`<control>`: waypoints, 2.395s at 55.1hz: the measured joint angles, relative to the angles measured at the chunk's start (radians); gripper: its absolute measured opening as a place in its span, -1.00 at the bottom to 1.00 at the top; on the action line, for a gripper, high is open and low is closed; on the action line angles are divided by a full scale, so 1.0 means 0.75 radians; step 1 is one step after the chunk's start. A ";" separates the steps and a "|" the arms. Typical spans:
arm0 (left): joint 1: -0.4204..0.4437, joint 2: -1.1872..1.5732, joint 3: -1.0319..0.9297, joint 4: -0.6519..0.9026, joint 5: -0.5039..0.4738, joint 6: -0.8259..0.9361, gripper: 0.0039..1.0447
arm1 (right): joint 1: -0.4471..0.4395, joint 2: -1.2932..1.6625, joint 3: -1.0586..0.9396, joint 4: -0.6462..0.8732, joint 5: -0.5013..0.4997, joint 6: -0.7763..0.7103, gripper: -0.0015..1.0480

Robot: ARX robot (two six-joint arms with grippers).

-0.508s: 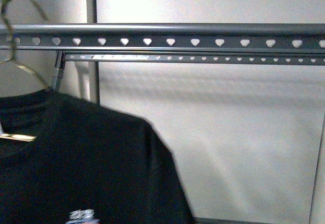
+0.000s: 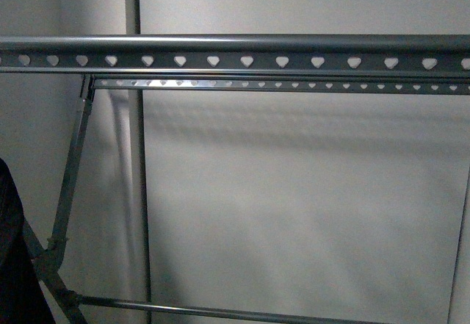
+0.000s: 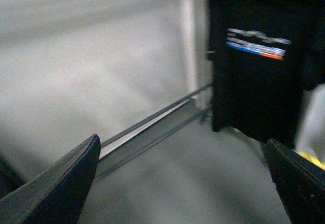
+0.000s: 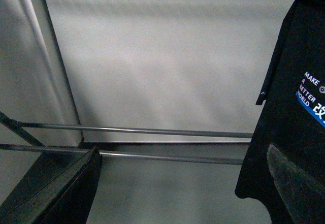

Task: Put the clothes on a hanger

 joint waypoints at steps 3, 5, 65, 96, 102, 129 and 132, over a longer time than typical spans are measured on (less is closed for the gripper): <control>-0.005 0.114 0.083 -0.120 0.131 0.224 0.88 | 0.000 0.000 0.000 0.000 -0.001 0.000 0.85; -0.012 0.222 0.152 -0.205 0.141 0.443 0.88 | 0.000 0.000 0.000 0.000 0.000 0.000 0.85; -0.005 1.080 0.819 -0.242 -1.868 -1.822 0.88 | 0.000 0.000 0.000 0.000 0.000 0.000 0.85; 0.057 1.575 1.261 -0.303 -1.932 -1.798 0.33 | 0.000 0.000 0.000 0.000 0.000 0.000 0.85; 0.061 1.530 1.210 -0.259 -1.891 -1.767 -0.01 | 0.000 0.000 0.000 0.000 0.000 0.000 0.85; -0.152 0.900 0.563 -0.282 -0.882 -1.257 -0.90 | 0.000 0.000 0.000 0.000 0.000 0.000 0.85; -0.178 0.849 0.562 -0.359 -0.752 -1.108 -0.90 | 0.000 0.000 0.000 0.000 0.000 0.001 0.85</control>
